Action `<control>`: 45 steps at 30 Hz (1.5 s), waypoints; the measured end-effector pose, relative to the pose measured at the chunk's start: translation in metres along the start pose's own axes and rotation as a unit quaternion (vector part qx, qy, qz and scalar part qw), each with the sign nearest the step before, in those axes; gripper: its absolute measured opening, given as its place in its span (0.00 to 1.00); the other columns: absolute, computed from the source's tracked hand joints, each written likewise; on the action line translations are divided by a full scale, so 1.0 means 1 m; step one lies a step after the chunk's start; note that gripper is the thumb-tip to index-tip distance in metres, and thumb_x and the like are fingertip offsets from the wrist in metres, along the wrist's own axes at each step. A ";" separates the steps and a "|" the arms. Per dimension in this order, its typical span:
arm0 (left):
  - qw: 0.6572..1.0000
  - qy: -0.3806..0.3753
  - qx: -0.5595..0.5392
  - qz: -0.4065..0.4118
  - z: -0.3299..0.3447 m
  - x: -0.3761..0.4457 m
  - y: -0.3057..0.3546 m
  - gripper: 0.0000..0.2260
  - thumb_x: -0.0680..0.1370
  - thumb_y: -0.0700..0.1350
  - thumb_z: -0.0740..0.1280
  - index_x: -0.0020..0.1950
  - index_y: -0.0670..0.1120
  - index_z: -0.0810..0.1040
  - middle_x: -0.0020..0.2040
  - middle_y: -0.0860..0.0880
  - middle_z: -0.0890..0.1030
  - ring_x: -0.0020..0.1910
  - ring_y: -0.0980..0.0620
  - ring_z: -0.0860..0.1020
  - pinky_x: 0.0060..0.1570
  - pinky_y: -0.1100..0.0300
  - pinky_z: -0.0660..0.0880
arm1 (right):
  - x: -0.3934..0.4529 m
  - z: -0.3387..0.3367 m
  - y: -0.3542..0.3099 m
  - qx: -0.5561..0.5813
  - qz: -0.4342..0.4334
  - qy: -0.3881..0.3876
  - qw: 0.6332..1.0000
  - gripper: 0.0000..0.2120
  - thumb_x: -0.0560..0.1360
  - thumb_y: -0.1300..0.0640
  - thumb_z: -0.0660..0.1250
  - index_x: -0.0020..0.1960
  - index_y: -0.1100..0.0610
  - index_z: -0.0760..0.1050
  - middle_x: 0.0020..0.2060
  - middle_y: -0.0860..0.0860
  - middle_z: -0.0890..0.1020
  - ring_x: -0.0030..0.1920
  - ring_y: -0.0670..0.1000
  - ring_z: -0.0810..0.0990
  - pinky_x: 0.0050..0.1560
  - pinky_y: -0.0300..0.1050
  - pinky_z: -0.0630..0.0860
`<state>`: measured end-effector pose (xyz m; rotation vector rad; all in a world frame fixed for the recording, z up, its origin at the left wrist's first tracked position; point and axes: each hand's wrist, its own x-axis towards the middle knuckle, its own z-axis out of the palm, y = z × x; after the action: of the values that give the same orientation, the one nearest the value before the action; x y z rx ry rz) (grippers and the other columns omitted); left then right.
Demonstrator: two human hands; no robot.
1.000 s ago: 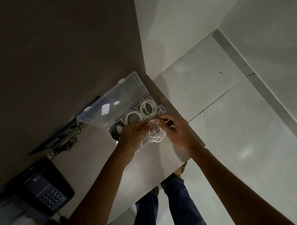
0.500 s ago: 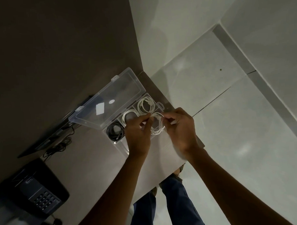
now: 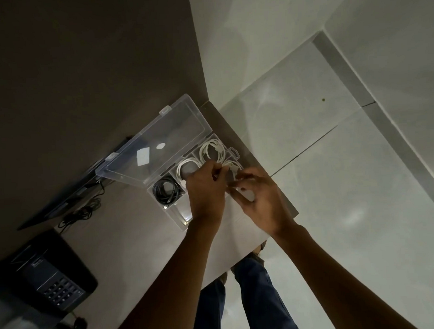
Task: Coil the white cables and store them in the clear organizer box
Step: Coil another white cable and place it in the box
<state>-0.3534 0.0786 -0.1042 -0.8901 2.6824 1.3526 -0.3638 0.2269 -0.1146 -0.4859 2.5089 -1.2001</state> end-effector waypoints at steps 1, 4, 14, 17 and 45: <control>1.000 0.000 0.008 0.001 0.000 0.001 0.001 0.06 0.78 0.41 0.77 0.51 0.38 0.87 0.43 0.43 0.89 0.41 0.50 0.88 0.43 0.59 0.86 | -0.002 -0.001 0.001 0.003 -0.004 -0.007 1.000 0.09 0.74 0.57 0.80 0.53 0.57 0.89 0.54 0.53 0.84 0.54 0.43 0.81 0.55 0.42 0.84; 1.000 -0.002 0.025 0.001 0.001 0.000 0.001 0.07 0.79 0.41 0.76 0.51 0.37 0.87 0.44 0.42 0.89 0.42 0.46 0.89 0.45 0.57 0.86 | -0.001 -0.003 -0.001 -0.001 -0.011 -0.034 0.999 0.10 0.73 0.64 0.80 0.54 0.61 0.89 0.53 0.57 0.84 0.53 0.51 0.83 0.59 0.35 0.80; 0.989 -0.029 0.107 0.099 -0.011 -0.012 -0.003 0.08 0.78 0.36 0.76 0.56 0.35 0.87 0.51 0.36 0.86 0.47 0.43 0.87 0.48 0.55 0.86 | 0.007 0.015 -0.029 -0.011 0.153 0.038 0.987 0.10 0.72 0.59 0.82 0.49 0.57 0.84 0.53 0.54 0.81 0.51 0.51 0.80 0.49 0.33 0.79; 0.984 -0.043 0.132 0.108 -0.011 -0.005 -0.005 0.04 0.77 0.35 0.77 0.50 0.35 0.88 0.49 0.38 0.85 0.44 0.45 0.87 0.48 0.63 0.82 | 0.013 0.018 -0.025 0.013 0.217 0.091 0.972 0.23 0.67 0.57 0.85 0.53 0.53 0.75 0.52 0.51 0.78 0.47 0.50 0.78 0.44 0.38 0.80; 0.969 -0.033 0.214 0.123 -0.017 -0.017 -0.022 0.07 0.80 0.42 0.75 0.53 0.39 0.88 0.51 0.40 0.85 0.54 0.41 0.83 0.53 0.48 0.85 | 0.008 0.007 -0.014 0.050 0.209 0.131 0.968 0.06 0.78 0.55 0.77 0.50 0.58 0.85 0.42 0.48 0.84 0.39 0.40 0.82 0.41 0.24 0.75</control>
<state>-0.3246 0.0646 -0.1053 -0.4739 2.9304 0.7514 -0.3656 0.2099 -0.1086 0.2367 2.5630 -1.2718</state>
